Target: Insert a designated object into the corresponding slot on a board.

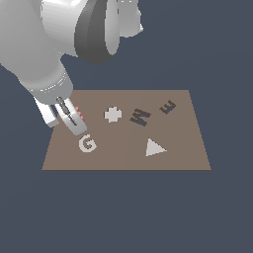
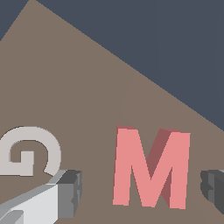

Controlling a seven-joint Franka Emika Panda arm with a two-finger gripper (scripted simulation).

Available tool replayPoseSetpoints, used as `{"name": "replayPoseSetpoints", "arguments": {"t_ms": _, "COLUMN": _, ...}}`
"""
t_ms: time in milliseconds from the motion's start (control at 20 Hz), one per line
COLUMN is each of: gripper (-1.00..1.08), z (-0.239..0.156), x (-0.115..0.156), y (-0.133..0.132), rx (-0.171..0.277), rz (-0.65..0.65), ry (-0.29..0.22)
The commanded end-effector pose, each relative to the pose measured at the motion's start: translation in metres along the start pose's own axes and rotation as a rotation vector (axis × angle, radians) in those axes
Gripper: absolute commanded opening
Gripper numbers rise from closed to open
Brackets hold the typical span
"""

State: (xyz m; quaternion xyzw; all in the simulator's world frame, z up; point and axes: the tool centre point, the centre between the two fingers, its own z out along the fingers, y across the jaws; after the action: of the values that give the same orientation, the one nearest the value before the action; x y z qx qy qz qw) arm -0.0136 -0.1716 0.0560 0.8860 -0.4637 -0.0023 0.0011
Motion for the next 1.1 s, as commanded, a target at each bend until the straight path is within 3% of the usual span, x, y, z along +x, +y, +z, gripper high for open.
{"name": "replayPoseSetpoints", "arguments": {"t_ms": 0, "gripper": 1.0, "z": 0.003, "x": 0.003, "y": 0.006, "rx": 0.003, "rz": 0.041, "ry": 0.002}}
{"name": "replayPoseSetpoints", "arguments": {"t_ms": 800, "gripper": 1.0, "z": 0.026, "x": 0.004, "y": 0.01, "rx": 0.004, "rz": 0.066, "ry": 0.003}}
{"name": "replayPoseSetpoints", "arguments": {"t_ms": 850, "gripper": -1.0, "z": 0.026, "x": 0.004, "y": 0.01, "rx": 0.004, "rz": 0.066, "ry": 0.003}}
{"name": "replayPoseSetpoints", "arguments": {"t_ms": 1050, "gripper": -1.0, "z": 0.026, "x": 0.004, "y": 0.01, "rx": 0.004, "rz": 0.066, "ry": 0.003}}
